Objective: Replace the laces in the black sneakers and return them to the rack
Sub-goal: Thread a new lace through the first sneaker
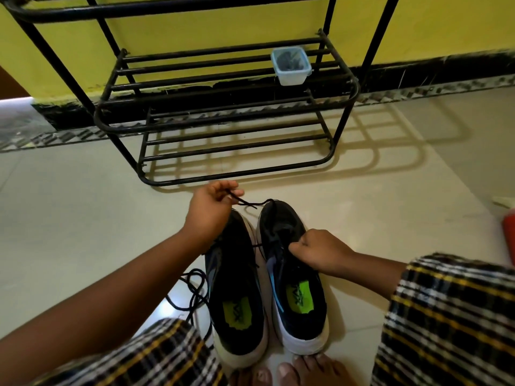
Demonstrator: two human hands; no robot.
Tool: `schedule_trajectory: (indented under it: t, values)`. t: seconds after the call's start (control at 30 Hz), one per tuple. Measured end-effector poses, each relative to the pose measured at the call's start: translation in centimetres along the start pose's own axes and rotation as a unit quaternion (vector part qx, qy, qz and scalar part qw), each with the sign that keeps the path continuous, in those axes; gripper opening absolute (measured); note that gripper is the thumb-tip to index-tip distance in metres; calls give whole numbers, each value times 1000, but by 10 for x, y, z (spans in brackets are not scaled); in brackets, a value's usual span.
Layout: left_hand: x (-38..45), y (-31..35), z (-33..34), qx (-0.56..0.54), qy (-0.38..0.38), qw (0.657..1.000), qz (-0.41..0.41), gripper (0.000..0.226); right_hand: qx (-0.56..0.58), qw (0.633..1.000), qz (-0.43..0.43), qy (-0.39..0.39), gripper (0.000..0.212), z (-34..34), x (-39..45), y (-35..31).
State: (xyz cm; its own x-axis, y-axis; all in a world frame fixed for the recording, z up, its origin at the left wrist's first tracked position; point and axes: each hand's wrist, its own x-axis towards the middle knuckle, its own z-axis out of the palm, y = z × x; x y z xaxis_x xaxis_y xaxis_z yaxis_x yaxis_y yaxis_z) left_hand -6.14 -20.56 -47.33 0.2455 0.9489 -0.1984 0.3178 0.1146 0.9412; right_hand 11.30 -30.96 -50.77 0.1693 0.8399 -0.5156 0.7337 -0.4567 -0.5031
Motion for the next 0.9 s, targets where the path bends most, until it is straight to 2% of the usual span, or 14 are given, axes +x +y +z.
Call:
schedule_trajectory:
  t: [0.1, 0.2, 0.33, 0.4, 0.47, 0.57, 0.73, 0.9]
  values:
    - [-3, -9, 0, 51, -30, 998, 9, 15, -15, 999, -29, 12, 47, 1, 1, 5]
    - [-3, -18, 0, 133, -41, 990, 28, 18, -28, 998, -51, 24, 49, 1, 2, 8]
    - [-2, -34, -4, 295, -59, 951, 68, 22, -31, 997, -63, 32, 49, 3, 4, 11]
    - [-3, -38, -7, 333, -50, 937, 96, 21, -24, 997, -72, 32, 47, 6, 6, 13]
    - [-5, -39, -6, 334, -63, 933, 121, 20, -21, 997, -76, 27, 46, 9, 9, 15]
    - [-11, -37, 2, 310, -102, 939, 110, 19, -5, 997, -75, 23, 45, 10, 11, 18]
    - [-14, -33, 11, 355, -129, 916, 134, 19, 10, 997, -80, 11, 45, 8, 11, 21]
    - [-15, -32, 18, 321, -144, 929, 119, 20, 71, 995, -74, -1, 44, 6, 10, 27]
